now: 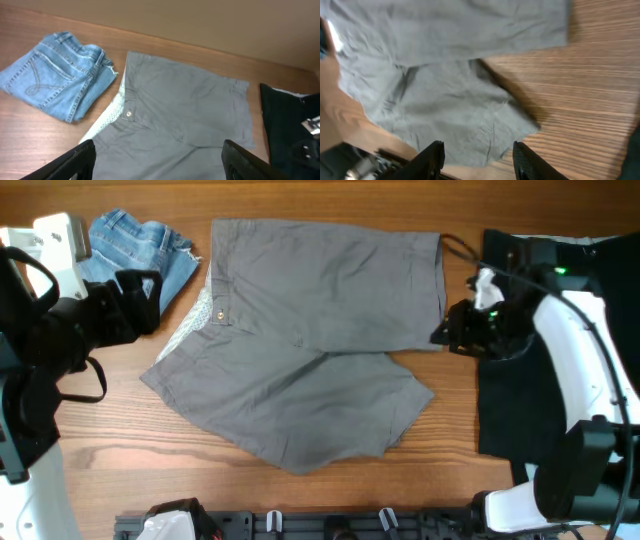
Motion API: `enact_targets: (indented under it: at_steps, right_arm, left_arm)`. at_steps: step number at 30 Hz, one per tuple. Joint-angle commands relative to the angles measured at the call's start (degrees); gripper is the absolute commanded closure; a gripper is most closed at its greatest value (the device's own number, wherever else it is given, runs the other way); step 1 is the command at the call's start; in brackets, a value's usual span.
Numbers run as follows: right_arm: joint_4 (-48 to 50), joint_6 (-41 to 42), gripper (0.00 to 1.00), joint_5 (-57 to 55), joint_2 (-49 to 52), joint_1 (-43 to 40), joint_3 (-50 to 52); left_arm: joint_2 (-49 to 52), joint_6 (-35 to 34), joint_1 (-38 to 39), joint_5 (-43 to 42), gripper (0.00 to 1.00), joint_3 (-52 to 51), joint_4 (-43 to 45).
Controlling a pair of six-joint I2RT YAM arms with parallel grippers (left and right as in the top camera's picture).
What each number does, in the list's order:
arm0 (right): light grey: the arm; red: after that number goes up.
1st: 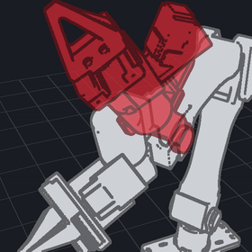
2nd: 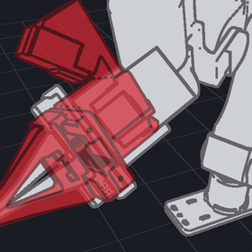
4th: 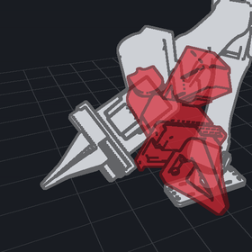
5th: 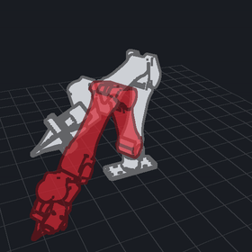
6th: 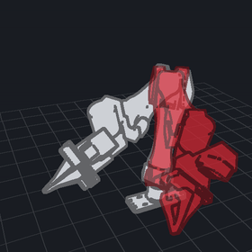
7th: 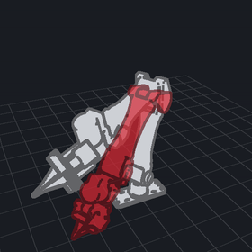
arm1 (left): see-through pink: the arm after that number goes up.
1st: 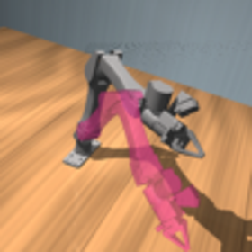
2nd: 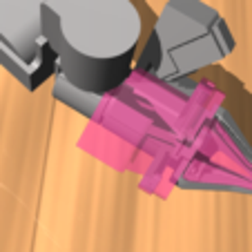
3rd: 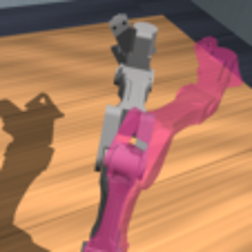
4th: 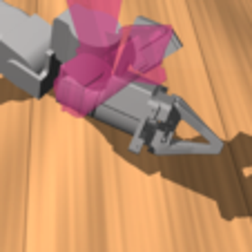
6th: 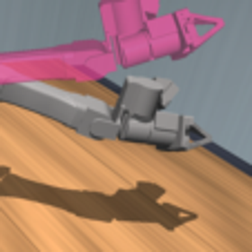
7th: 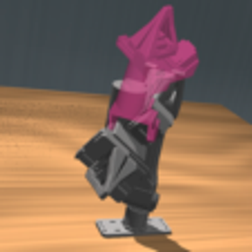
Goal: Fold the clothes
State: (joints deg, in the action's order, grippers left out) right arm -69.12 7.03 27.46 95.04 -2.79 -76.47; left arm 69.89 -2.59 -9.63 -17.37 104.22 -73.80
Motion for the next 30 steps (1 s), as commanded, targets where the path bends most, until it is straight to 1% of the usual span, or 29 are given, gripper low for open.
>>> enact_targets:
  at_steps: [1, 5, 8, 10, 12, 13, 15, 16, 19, 20, 21, 23, 27, 28, 30]
  right_arm:
    - [1.07, 0.04, 0.51, -4.52, -0.76, 5.60, 2.27]
    - [3.72, -5.44, 0.51, -1.57, -0.76, 12.52, 6.58]
    - [4.04, -7.08, 0.50, -1.27, -0.76, 17.53, 9.16]
    - [5.11, -6.99, 0.48, -1.46, -0.76, 21.55, 11.34]
    - [6.51, -6.78, 0.43, -1.51, -0.76, 25.70, 13.64]
    - [7.39, -5.51, 0.40, -1.79, -0.74, 27.74, 14.84]
    - [9.20, 1.33, 0.31, -3.67, -0.76, 30.67, 16.72]
    - [10.05, 6.23, 0.25, -4.15, -0.76, 32.20, 17.94]
    - [9.90, 15.30, 0.20, -3.23, -0.76, 34.14, 20.63]
    - [9.90, 16.92, 0.20, -2.78, -0.76, 34.47, 21.40]
    - [9.97, 19.41, 0.13, -2.23, -0.76, 34.75, 22.45]
    - [11.13, 25.11, 0.07, -1.90, -0.76, 34.95, 25.14]
    - [15.34, 29.53, 0.05, -0.55, -0.76, 34.99, 29.86]
    - [16.79, 29.55, 0.06, 0.72, -0.76, 34.99, 30.73]
    - [19.67, 29.92, 0.11, 3.37, -0.76, 34.99, 32.09]
  left_arm:
    - [-0.79, 0.90, 0.26, 0.52, 0.20, 0.15, -1.92]
    - [-0.79, 0.90, 0.26, 0.52, 0.18, 0.15, -2.64]
    - [-0.79, 0.90, 0.26, 0.52, 0.18, 0.15, -2.51]
    - [-0.76, 0.90, 0.26, 0.52, 0.17, 0.15, -2.36]
    - [-0.72, 0.90, 0.26, 0.52, 0.16, 0.15, -2.23]
    - [-0.72, 0.90, 0.26, 0.52, 0.16, 0.15, -2.19]
    - [-0.72, 0.90, 0.26, 0.52, 0.16, 0.15, -2.12]
    - [-0.72, 0.90, 0.26, 0.52, 0.16, 0.15, -2.12]
    - [-0.72, 0.90, 0.26, 0.52, 0.16, 0.15, -2.14]
    - [-0.72, 0.90, 0.26, 0.52, 0.16, 0.15, -2.12]
    - [-0.72, 0.90, 0.26, 0.52, 0.16, 0.15, -2.10]
    - [-0.72, 0.90, 0.26, 0.52, 0.16, 0.15, -1.92]
    - [-0.72, 0.90, 0.26, 0.52, 0.16, 0.15, -1.68]
    - [-0.72, 0.90, 0.26, 0.52, 0.16, 0.15, -1.66]
    - [-0.72, 0.90, 0.26, 0.52, 0.16, 0.15, -1.64]
